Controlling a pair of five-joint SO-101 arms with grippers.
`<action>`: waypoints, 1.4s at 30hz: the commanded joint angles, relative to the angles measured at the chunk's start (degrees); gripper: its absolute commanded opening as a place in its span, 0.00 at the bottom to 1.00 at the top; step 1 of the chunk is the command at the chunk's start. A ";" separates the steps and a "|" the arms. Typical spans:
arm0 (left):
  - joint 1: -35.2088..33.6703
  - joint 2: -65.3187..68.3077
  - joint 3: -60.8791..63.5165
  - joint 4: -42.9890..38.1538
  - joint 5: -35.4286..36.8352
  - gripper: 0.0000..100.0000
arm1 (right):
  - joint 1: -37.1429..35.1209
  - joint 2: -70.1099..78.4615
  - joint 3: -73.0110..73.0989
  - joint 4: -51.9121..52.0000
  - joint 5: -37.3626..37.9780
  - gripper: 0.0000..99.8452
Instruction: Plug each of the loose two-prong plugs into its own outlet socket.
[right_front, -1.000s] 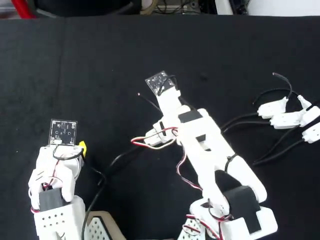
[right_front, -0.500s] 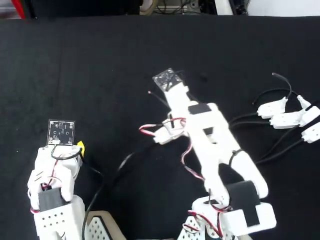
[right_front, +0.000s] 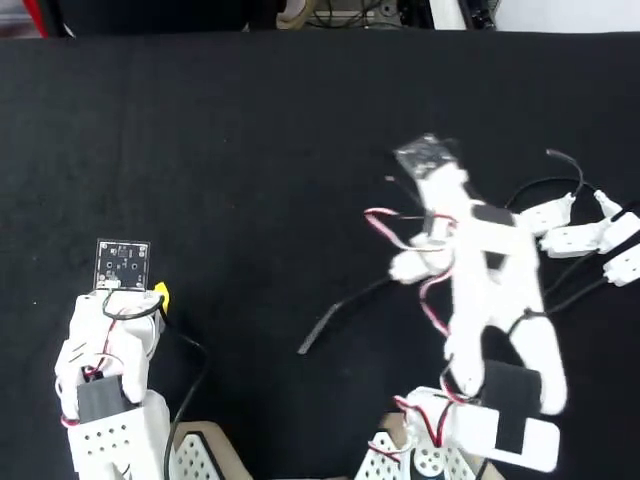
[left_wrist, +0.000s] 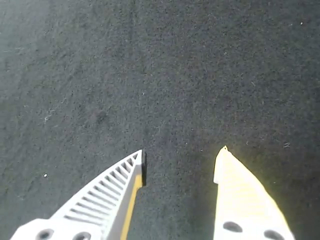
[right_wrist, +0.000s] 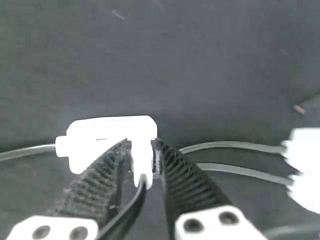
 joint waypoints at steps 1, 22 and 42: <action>-0.04 -0.79 1.10 0.26 0.53 0.23 | 7.91 -0.13 -2.15 -1.76 4.13 0.02; -0.04 -0.79 1.10 0.26 0.53 0.23 | 12.40 -27.12 -4.53 27.96 -7.30 0.07; -0.04 -0.88 1.10 0.18 0.53 0.23 | -17.49 -101.05 38.37 13.01 -7.30 0.05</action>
